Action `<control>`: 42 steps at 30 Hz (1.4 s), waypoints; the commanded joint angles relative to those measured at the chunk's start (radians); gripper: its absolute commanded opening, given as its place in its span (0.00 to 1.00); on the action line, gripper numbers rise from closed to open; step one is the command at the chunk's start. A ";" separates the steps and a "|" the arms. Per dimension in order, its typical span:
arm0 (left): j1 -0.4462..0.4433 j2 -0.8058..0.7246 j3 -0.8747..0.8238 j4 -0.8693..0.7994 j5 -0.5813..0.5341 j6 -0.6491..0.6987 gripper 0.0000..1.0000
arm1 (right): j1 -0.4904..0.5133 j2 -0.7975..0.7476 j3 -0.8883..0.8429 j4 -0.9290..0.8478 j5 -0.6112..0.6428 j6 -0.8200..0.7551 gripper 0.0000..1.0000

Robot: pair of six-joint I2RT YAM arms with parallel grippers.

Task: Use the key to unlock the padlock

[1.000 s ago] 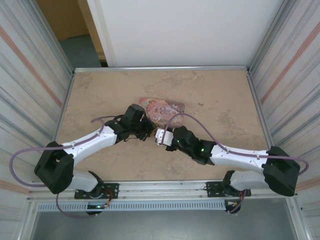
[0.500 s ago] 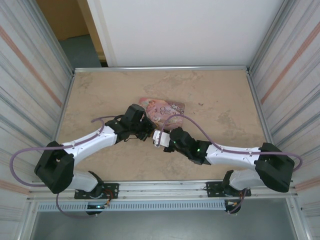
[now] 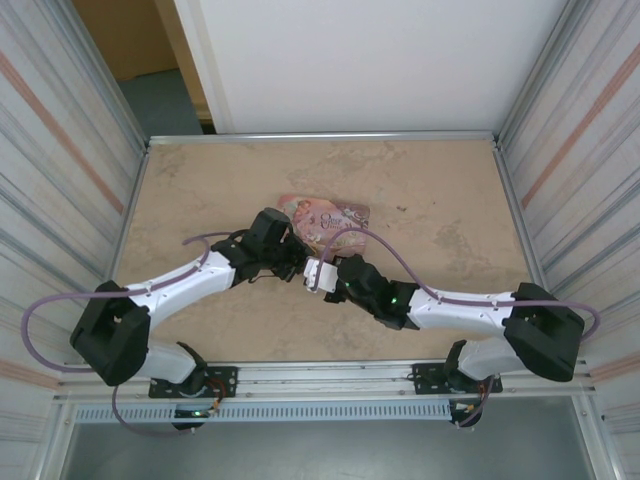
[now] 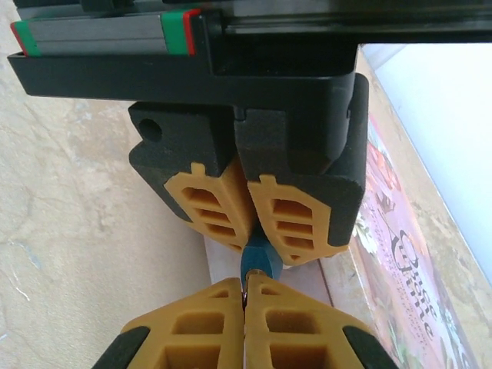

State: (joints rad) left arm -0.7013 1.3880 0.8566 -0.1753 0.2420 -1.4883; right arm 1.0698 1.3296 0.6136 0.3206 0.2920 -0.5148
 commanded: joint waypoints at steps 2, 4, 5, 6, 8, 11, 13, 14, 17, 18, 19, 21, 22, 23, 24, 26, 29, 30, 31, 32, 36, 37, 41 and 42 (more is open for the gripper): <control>-0.010 0.002 0.012 0.060 0.036 -0.018 0.00 | 0.007 0.022 0.026 0.067 0.040 0.073 0.00; -0.012 0.002 0.010 0.061 0.036 -0.020 0.00 | 0.005 0.025 0.025 0.072 0.050 0.097 0.00; -0.012 0.002 0.011 0.063 0.037 -0.020 0.00 | 0.003 0.026 0.025 0.073 0.058 0.116 0.00; -0.014 0.002 0.009 0.064 0.036 -0.022 0.00 | 0.000 0.025 0.025 0.074 0.059 0.138 0.00; -0.014 0.003 0.008 0.066 0.036 -0.023 0.00 | -0.009 0.023 0.025 0.079 0.062 0.199 0.00; -0.015 0.005 0.006 0.071 0.033 -0.025 0.00 | -0.024 0.015 0.025 0.084 0.041 0.315 0.00; -0.015 0.006 0.005 0.074 0.033 -0.024 0.00 | -0.028 0.017 0.028 0.085 0.029 0.391 0.00; -0.015 0.008 0.004 0.075 0.033 -0.026 0.00 | -0.032 0.020 0.031 0.085 0.028 0.432 0.00; -0.017 0.011 0.003 0.076 0.033 -0.022 0.00 | -0.041 0.029 0.040 0.073 0.034 0.552 0.00; -0.017 0.012 0.002 0.076 0.033 -0.022 0.00 | -0.048 0.032 0.042 0.069 0.032 0.603 0.00; -0.017 0.014 0.002 0.076 0.033 -0.022 0.00 | -0.056 0.033 0.039 0.070 0.024 0.646 0.00; -0.017 0.019 0.000 0.076 0.032 -0.021 0.00 | -0.077 0.034 0.034 0.073 -0.008 0.737 0.00; -0.018 0.023 -0.001 0.076 0.032 -0.020 0.00 | -0.087 0.037 0.031 0.077 -0.026 0.772 0.00; -0.019 0.027 -0.003 0.076 0.032 -0.020 0.00 | -0.092 0.043 0.029 0.085 -0.037 0.796 0.00; -0.021 0.030 -0.005 0.080 0.030 -0.022 0.00 | -0.093 0.048 0.027 0.086 -0.039 0.805 0.00; -0.025 0.039 -0.009 0.090 0.029 -0.025 0.00 | -0.095 0.059 0.023 0.081 -0.034 0.804 0.00; -0.037 0.056 -0.016 0.113 0.021 -0.035 0.00 | -0.119 0.068 0.003 0.093 -0.054 0.797 0.00; -0.042 0.061 -0.017 0.117 0.015 -0.038 0.00 | -0.130 0.068 -0.008 0.098 -0.066 0.798 0.00; -0.049 0.069 -0.018 0.125 0.007 -0.040 0.00 | -0.143 0.070 -0.019 0.105 -0.078 0.797 0.00; -0.057 0.076 -0.019 0.128 -0.003 -0.044 0.00 | -0.153 0.069 -0.033 0.111 -0.091 0.797 0.00; -0.080 0.102 -0.019 0.142 -0.043 -0.054 0.00 | -0.183 0.065 -0.078 0.138 -0.124 0.792 0.00; -0.082 0.110 -0.022 0.147 -0.052 -0.058 0.00 | -0.189 0.065 -0.091 0.147 -0.131 0.791 0.00; -0.096 0.155 -0.025 0.189 -0.062 -0.072 0.00 | -0.204 0.070 -0.146 0.195 -0.146 0.785 0.00; -0.099 0.166 -0.024 0.195 -0.062 -0.071 0.00 | -0.207 0.073 -0.159 0.208 -0.150 0.785 0.00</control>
State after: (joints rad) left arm -0.7696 1.5475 0.8375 -0.0078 0.1295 -1.5509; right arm 0.9039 1.3872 0.4870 0.4736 0.0757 0.2367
